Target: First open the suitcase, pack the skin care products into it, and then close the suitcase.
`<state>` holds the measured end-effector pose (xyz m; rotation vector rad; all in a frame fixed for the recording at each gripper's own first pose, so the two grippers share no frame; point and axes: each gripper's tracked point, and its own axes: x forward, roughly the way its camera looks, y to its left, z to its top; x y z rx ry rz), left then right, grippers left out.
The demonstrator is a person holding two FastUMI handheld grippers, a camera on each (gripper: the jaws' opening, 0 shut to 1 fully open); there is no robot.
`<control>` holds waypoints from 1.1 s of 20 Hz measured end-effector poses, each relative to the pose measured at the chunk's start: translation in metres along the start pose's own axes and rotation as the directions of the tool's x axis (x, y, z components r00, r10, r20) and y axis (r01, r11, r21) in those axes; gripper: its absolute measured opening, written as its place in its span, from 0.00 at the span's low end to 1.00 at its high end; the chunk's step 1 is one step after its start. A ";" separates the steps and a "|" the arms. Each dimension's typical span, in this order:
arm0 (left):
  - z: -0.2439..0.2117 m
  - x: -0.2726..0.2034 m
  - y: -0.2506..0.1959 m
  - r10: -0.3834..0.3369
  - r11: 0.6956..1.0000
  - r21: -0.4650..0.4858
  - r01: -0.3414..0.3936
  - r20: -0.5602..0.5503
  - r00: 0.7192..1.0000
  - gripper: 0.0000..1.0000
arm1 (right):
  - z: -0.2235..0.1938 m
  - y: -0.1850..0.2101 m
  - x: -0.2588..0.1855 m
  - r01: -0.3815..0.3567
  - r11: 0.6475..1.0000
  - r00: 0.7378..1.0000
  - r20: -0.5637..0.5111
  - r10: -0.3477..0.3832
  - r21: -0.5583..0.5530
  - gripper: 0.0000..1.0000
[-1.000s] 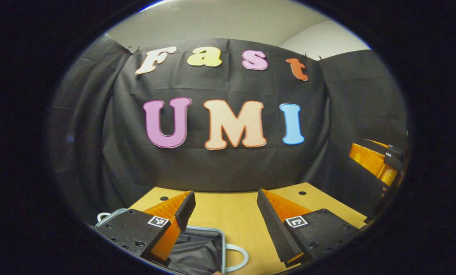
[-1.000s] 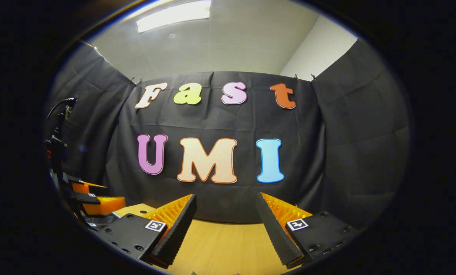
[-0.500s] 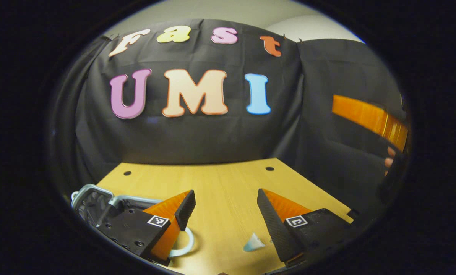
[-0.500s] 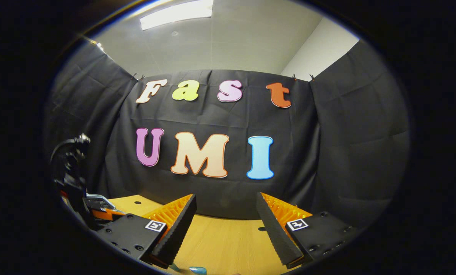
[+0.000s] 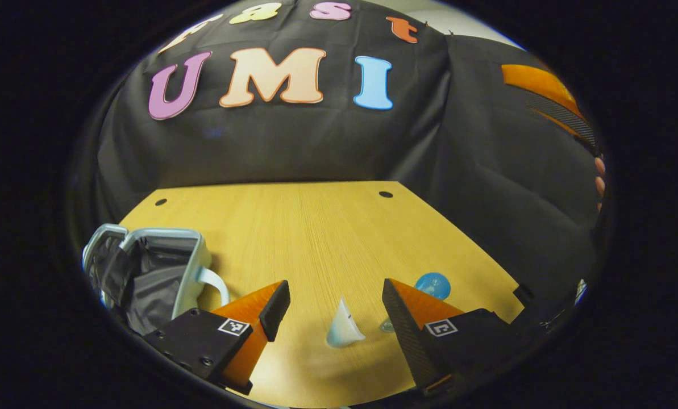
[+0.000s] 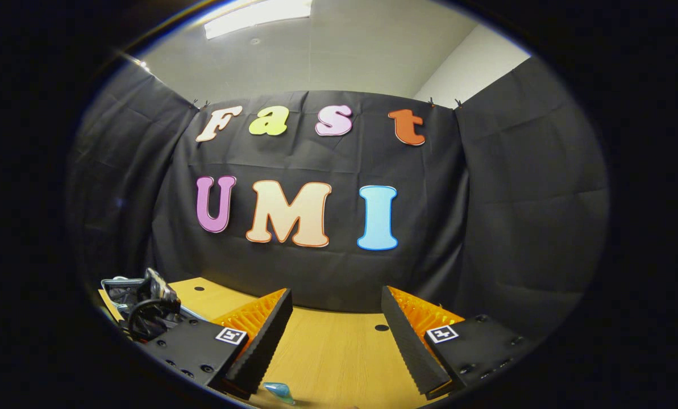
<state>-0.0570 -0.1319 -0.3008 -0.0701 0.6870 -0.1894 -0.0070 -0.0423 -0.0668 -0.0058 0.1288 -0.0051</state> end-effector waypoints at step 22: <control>0.015 -0.008 0.020 0.025 0.998 -0.063 -0.026 -0.026 0.999 0.21 | -0.122 0.061 -0.006 -0.206 0.979 0.955 -0.218 0.202 0.004 0.99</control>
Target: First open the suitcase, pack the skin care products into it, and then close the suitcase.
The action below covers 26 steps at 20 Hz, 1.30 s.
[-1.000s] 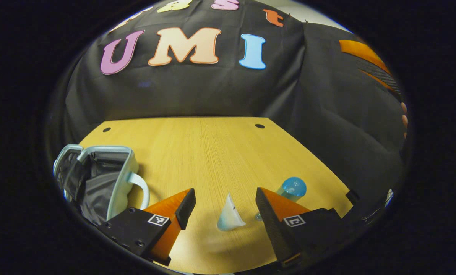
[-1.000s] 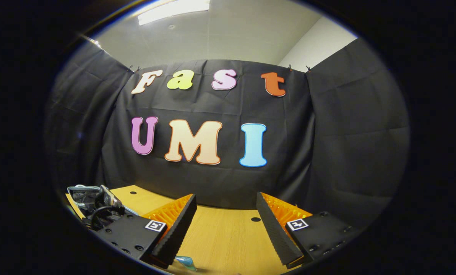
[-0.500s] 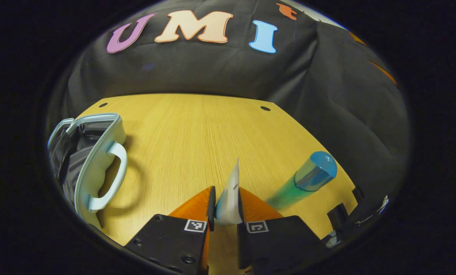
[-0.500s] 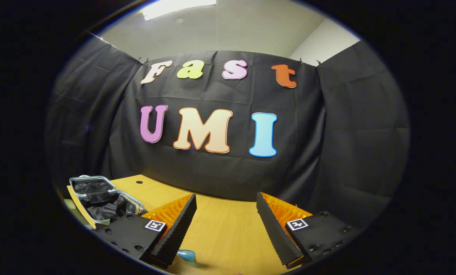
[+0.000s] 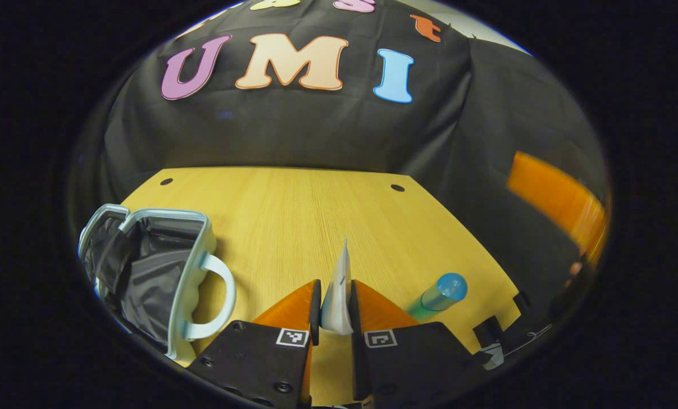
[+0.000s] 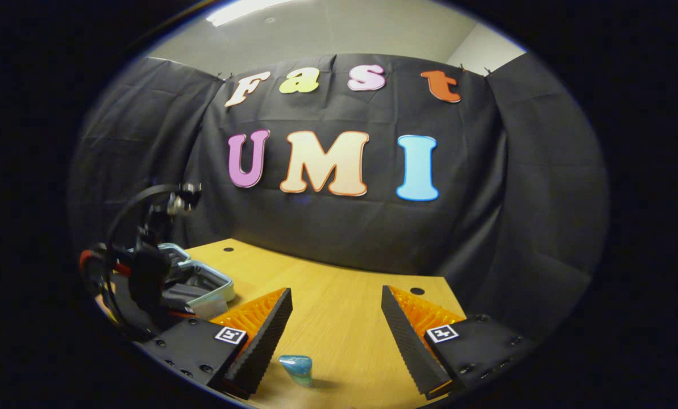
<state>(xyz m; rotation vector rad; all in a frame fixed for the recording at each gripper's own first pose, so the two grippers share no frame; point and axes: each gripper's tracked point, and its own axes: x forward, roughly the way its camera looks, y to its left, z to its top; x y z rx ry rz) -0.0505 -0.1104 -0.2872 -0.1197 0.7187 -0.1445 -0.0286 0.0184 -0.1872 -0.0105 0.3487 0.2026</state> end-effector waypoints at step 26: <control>0.012 -0.087 0.148 0.268 0.963 -0.012 -0.269 -0.083 0.960 0.21 | -0.140 0.093 0.013 -0.210 0.965 0.876 -0.407 0.258 0.159 0.46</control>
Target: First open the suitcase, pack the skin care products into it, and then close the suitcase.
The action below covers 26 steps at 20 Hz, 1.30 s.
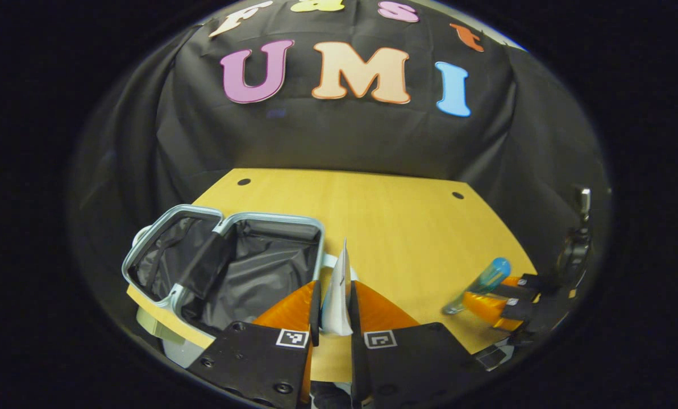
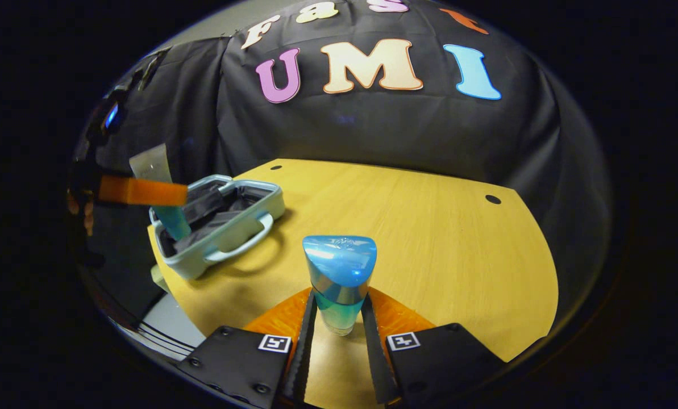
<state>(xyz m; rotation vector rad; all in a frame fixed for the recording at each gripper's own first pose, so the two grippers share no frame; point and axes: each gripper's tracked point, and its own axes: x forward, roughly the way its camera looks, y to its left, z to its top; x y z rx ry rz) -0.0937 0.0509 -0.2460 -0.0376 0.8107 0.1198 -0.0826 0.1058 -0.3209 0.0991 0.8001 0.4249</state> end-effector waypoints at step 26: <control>-0.016 0.089 0.121 -0.150 0.987 -0.080 0.139 -0.150 0.977 0.98 | 0.062 0.224 0.069 -0.324 0.928 0.924 -0.150 0.353 0.184 0.44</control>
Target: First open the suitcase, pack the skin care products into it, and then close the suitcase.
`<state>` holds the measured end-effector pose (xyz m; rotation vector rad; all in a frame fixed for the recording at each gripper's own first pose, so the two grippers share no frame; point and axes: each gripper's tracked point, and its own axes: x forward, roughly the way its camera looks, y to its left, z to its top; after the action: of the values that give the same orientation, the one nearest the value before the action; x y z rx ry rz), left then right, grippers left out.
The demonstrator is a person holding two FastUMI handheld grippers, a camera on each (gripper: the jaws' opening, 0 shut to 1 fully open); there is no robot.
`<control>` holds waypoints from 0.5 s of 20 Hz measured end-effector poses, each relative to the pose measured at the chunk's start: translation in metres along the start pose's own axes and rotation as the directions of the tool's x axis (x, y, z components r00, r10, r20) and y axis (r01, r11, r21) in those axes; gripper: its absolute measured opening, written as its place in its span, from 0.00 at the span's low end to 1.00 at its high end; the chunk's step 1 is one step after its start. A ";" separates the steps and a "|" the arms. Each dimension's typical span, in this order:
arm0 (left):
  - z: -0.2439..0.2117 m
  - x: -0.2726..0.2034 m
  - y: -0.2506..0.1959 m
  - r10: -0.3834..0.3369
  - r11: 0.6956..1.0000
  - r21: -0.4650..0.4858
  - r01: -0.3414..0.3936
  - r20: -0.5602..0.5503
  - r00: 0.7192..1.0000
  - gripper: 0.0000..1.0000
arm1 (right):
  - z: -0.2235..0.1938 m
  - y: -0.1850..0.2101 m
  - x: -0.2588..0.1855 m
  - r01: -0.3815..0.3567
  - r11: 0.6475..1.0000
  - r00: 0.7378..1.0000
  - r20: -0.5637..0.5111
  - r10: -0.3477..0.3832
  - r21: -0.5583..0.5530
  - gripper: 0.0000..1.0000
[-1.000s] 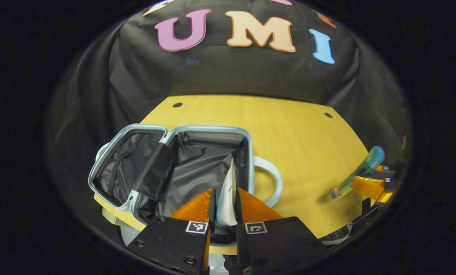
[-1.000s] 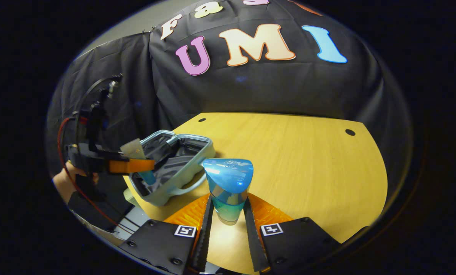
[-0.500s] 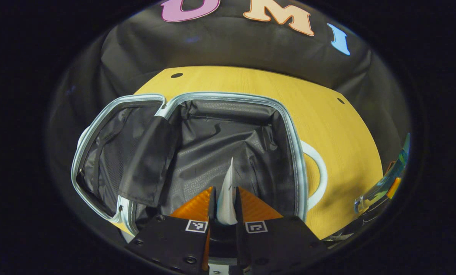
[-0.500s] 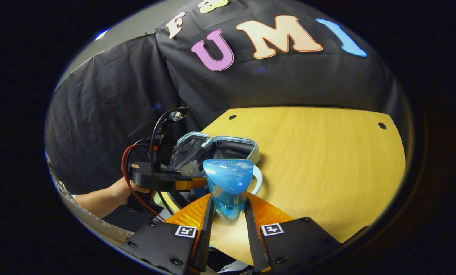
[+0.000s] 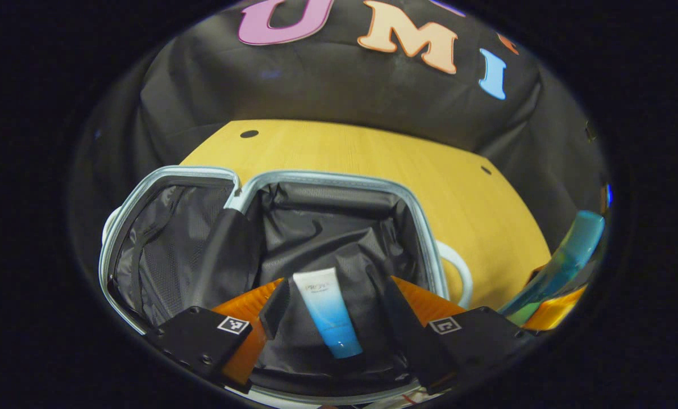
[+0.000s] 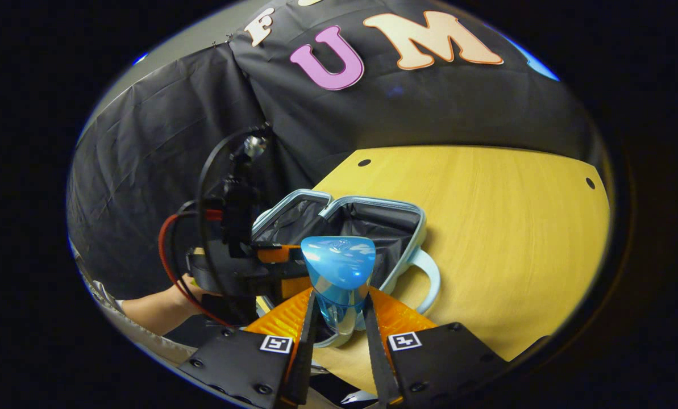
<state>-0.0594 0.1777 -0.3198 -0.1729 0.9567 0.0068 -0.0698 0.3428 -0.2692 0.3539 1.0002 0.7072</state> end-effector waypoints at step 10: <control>0.034 -0.055 0.106 0.122 0.990 -0.081 -0.113 0.124 0.985 0.92 | -0.049 0.009 0.070 0.056 0.997 0.983 -0.177 -0.047 0.044 0.46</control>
<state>-0.0721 0.2909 -0.2713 -0.1820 0.8371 0.1608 -0.0907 0.3949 -0.3338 0.3104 1.1919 0.6762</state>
